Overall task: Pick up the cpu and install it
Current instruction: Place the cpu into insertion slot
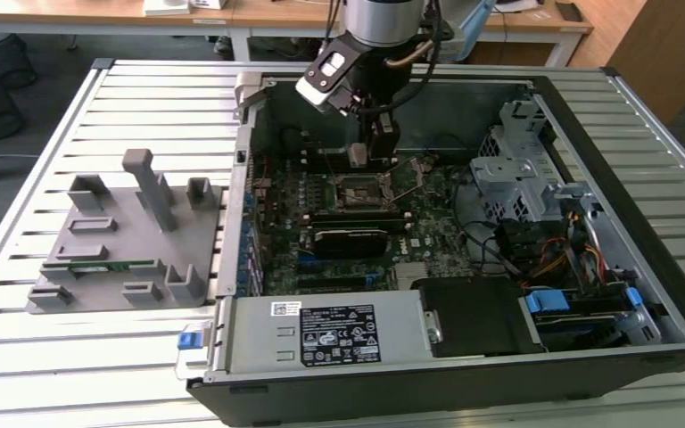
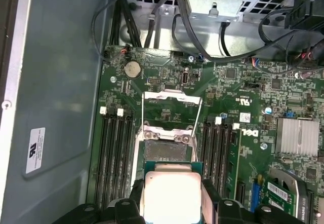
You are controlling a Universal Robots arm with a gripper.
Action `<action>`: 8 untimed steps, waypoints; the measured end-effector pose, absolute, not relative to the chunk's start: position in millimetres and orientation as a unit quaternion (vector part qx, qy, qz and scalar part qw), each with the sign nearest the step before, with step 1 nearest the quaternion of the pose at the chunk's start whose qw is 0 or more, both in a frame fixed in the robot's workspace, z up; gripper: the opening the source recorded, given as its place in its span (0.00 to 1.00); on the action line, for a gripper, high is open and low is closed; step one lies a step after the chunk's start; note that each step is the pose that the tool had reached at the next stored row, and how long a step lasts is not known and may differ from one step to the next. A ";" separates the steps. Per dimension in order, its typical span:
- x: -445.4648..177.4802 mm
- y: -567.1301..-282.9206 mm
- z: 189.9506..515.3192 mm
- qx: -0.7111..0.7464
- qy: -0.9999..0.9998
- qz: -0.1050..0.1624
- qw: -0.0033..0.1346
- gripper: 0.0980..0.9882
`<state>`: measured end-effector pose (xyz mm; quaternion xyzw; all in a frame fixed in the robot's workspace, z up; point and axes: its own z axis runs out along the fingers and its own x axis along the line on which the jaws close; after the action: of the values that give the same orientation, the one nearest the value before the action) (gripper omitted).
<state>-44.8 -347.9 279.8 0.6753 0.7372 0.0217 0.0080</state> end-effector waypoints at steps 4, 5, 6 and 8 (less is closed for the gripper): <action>-44.3 -346.9 275.0 0.675 0.737 0.021 0.008 0.49; -44.2 -346.7 273.9 0.675 0.737 0.021 0.007 0.49; -44.1 -346.4 272.7 0.675 0.737 0.021 0.007 0.49; -43.8 -345.9 270.4 0.675 0.737 0.021 0.007 0.49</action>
<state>-43.8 -345.9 270.4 0.6754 0.7371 0.0209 0.0071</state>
